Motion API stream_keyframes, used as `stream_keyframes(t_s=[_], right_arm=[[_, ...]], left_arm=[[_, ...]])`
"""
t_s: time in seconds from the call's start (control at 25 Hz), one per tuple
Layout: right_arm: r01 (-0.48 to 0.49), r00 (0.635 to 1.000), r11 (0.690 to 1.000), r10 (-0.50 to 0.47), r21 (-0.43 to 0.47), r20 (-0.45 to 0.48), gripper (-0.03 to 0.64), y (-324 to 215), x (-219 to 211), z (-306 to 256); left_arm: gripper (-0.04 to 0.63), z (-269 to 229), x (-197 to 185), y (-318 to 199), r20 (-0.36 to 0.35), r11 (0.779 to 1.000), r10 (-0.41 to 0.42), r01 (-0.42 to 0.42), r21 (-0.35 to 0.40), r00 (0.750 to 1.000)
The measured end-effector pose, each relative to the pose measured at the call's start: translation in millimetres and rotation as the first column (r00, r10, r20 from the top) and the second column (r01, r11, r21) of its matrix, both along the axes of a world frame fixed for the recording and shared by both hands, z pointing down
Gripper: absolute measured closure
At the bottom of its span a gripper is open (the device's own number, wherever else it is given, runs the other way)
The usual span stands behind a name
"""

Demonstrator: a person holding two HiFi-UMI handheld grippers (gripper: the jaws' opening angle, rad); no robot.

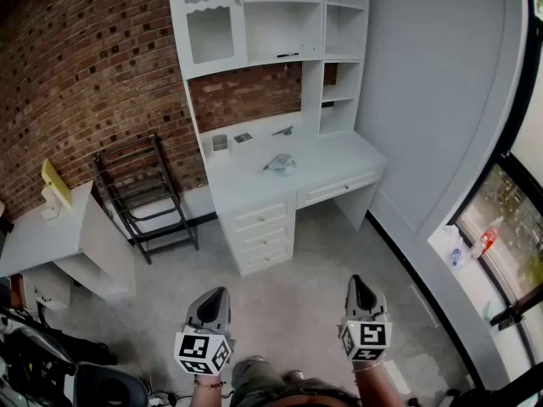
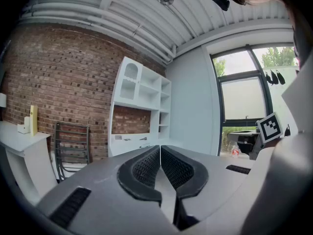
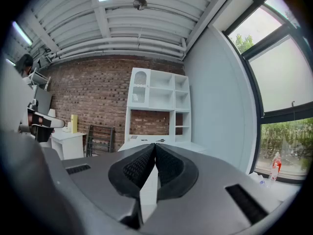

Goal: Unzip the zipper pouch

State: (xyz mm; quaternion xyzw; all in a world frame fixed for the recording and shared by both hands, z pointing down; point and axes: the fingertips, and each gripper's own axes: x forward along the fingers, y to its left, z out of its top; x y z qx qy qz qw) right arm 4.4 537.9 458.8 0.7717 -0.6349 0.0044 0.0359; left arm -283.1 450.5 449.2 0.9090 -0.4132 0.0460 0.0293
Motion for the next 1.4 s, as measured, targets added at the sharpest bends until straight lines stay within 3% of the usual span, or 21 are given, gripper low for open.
stream_keyframes(t_s=[0.68,1.04,1.16,1.4], right_arm=[[-0.003,1.000,1.000,0.003,-0.012,-0.001,0.614,16.8,-2.4,4.7],[-0.030,0.998,0.999,0.029,0.019,0.054,0.607,22.1,7.0,2.0],[-0.017,0.998,0.999,0.014,0.049,0.059,0.486,22.6,3.4,-5.3],[0.035,0.997,0.996,-0.040,0.083,0.060,0.348,25.5,4.8,-13.9]], left_arm=[[0.589,5.1,3.0,15.9,0.005,1.000,0.014,-0.014,-0.003,1.000],[0.576,-5.6,7.6,20.4,-0.059,0.999,0.023,-0.021,0.029,0.998],[0.519,-0.5,8.2,21.5,-0.054,0.999,0.049,-0.048,0.009,0.997],[0.415,6.9,27.0,28.2,-0.054,0.994,0.108,-0.109,-0.024,0.993]])
